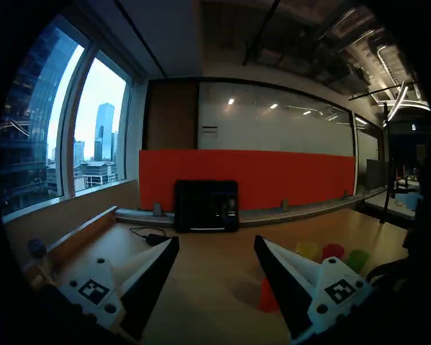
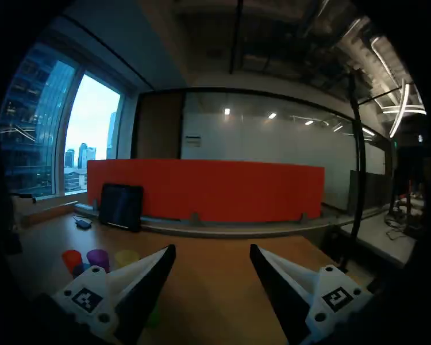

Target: Pour water

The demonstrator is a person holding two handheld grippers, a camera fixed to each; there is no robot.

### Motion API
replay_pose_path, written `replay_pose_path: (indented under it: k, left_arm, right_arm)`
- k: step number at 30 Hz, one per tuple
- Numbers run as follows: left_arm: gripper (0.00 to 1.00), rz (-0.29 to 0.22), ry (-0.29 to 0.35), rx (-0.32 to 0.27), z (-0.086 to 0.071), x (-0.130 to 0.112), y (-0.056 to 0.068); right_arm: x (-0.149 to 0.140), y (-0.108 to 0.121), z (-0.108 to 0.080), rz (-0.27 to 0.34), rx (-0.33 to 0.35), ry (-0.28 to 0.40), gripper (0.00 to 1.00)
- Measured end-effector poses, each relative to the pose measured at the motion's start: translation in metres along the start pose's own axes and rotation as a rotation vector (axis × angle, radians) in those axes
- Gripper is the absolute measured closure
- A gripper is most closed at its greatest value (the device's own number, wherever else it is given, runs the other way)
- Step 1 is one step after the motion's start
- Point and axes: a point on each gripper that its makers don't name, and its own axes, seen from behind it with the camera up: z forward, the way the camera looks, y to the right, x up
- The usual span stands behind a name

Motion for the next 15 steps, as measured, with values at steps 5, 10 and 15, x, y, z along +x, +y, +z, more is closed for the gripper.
replay_pose_path:
  k: [5,10,15]
  left_arm:
    - [0.03,-0.012,0.012,-0.015,0.002,0.040,0.000]
    - [0.03,-0.028,0.031,-0.043,0.004,0.076,0.004]
    - [0.03,-0.024,0.042,-0.075,0.006,0.105,0.009]
  right_arm:
    - [0.030,-0.002,0.002,0.009,0.022,-0.008,0.00]
    - [0.064,-0.003,0.003,0.025,0.048,0.001,0.00]
    - [0.090,-0.004,0.002,0.032,0.068,0.006,0.00]
